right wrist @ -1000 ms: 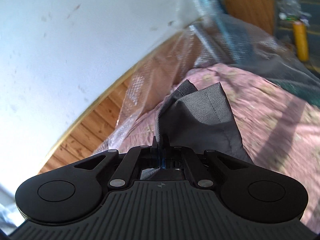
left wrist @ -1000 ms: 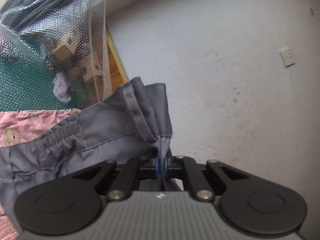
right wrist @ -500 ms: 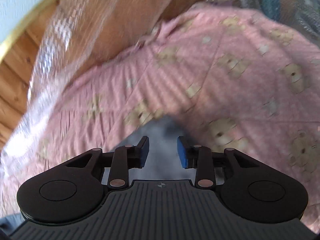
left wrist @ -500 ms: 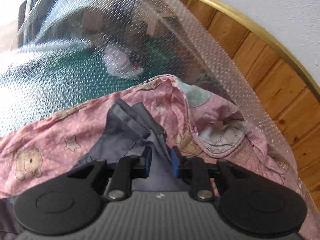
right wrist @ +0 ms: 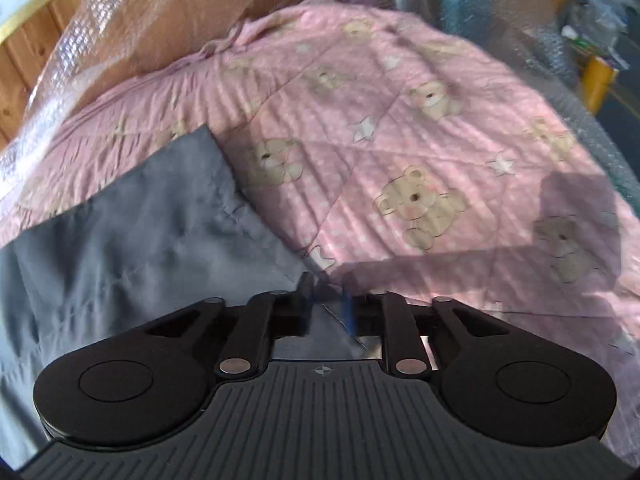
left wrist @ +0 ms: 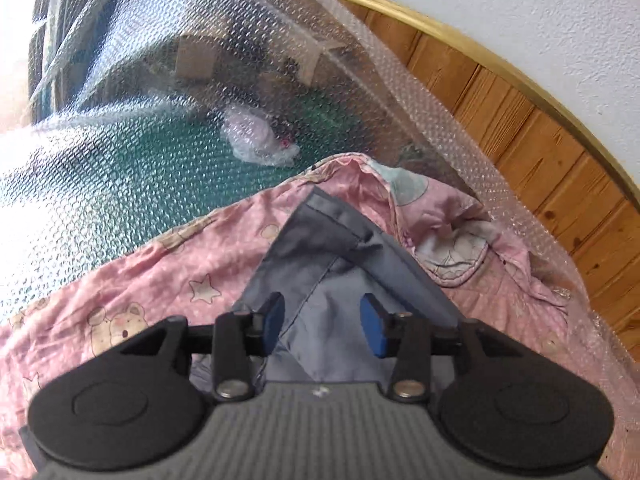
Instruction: Fold clothes
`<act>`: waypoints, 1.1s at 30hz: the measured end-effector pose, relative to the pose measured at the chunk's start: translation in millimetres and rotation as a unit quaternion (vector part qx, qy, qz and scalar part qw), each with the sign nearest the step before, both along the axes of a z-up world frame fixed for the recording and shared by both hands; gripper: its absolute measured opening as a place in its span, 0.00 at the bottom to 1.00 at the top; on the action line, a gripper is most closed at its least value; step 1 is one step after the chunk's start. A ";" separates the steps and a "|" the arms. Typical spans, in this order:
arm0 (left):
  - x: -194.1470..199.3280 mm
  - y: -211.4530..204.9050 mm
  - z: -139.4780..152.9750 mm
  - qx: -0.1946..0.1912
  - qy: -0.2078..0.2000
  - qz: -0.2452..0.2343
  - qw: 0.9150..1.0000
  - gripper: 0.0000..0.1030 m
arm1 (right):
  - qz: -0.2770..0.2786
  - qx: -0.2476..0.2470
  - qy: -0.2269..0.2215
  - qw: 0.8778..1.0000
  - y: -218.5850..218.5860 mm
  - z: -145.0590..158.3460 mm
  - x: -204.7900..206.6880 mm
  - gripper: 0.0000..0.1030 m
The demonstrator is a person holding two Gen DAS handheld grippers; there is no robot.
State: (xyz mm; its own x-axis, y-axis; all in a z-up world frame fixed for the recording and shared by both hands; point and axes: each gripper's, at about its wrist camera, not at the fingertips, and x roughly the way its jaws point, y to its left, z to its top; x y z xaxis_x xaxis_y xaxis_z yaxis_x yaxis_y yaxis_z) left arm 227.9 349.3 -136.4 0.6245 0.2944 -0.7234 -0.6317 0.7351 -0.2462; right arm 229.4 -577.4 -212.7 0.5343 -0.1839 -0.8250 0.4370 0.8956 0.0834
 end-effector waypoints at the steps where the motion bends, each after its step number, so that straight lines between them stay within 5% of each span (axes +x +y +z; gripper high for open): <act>1: -11.7 -2.0 5.6 0.014 -0.003 -0.012 1.000 0.57 | 0.009 -0.002 -0.008 1.000 4.8 6.9 -3.6 0.30; 8: -82.2 -8.5 -11.2 -0.009 0.015 -0.041 0.999 0.60 | 0.174 -0.012 -0.036 0.984 132.4 49.2 3.2 0.44; 10: -94.3 -10.9 -19.0 -0.016 0.032 -0.034 0.999 0.60 | 0.241 -0.010 -0.042 0.970 185.1 55.8 6.7 0.52; 17: -125.3 -16.4 -8.1 -0.046 0.030 -0.028 0.998 0.60 | 0.429 -0.022 0.025 0.903 336.0 24.2 14.4 0.53; 20: -136.5 -19.8 4.0 -0.053 0.025 -0.021 0.998 0.60 | 0.437 -0.056 0.079 0.895 362.5 4.0 29.1 0.53; 23: -146.8 -21.2 12.7 -0.066 0.019 0.000 0.998 0.61 | 0.448 -0.039 0.059 0.891 386.8 23.0 48.5 0.53; 33: -170.0 -23.3 14.9 -0.089 0.046 0.044 0.994 0.65 | 0.632 -0.019 -0.016 0.775 580.5 66.8 83.0 0.54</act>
